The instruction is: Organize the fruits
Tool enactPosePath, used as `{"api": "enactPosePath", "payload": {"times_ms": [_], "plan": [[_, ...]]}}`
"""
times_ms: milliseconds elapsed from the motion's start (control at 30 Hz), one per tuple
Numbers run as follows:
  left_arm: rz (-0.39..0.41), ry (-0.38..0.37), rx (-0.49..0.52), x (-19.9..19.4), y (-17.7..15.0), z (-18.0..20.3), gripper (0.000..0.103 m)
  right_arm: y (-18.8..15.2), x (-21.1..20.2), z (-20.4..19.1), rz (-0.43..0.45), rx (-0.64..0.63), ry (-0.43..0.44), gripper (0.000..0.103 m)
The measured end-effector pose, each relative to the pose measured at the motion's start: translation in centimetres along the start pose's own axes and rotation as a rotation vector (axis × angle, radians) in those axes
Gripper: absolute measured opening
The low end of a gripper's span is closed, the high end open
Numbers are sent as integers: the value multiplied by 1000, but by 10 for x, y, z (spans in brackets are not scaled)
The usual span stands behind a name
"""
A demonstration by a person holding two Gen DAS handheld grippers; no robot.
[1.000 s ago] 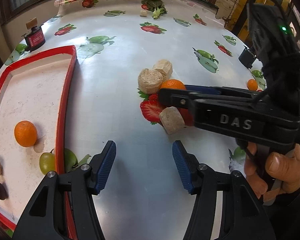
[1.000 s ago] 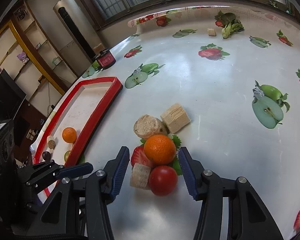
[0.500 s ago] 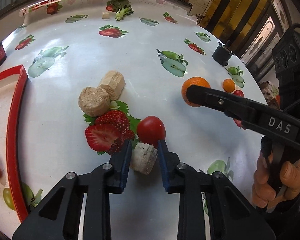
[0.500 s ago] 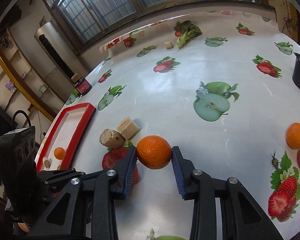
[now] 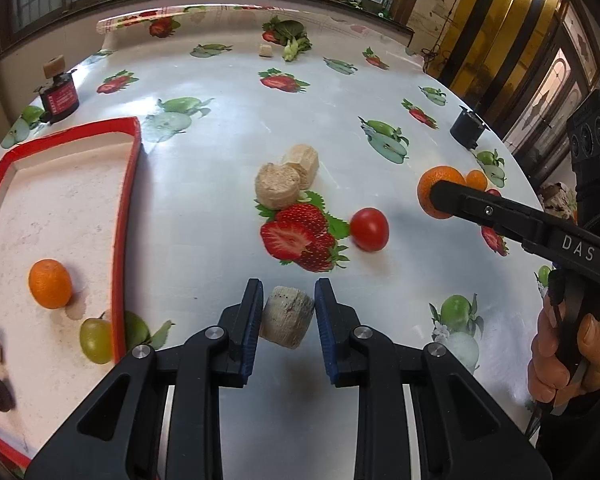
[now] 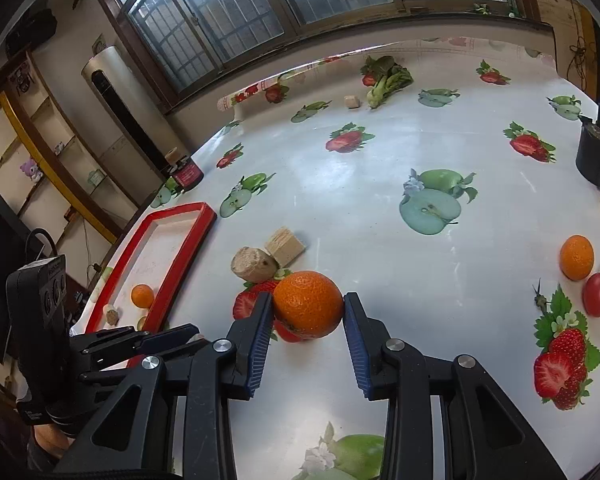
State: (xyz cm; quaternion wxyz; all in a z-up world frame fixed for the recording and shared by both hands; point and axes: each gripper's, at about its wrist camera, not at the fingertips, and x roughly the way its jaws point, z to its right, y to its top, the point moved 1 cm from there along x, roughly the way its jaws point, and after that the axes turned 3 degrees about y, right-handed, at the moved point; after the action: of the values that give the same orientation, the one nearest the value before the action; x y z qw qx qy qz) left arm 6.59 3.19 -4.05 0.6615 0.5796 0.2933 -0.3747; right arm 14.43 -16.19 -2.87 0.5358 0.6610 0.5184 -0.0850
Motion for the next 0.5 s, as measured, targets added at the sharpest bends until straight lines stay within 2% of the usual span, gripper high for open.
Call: {"api": "enactPosePath", "payload": {"times_ms": [500], "plan": [[76,103,-89,-42,-9,-53,24,-6,14,-61,-36,-103,58,36]]}}
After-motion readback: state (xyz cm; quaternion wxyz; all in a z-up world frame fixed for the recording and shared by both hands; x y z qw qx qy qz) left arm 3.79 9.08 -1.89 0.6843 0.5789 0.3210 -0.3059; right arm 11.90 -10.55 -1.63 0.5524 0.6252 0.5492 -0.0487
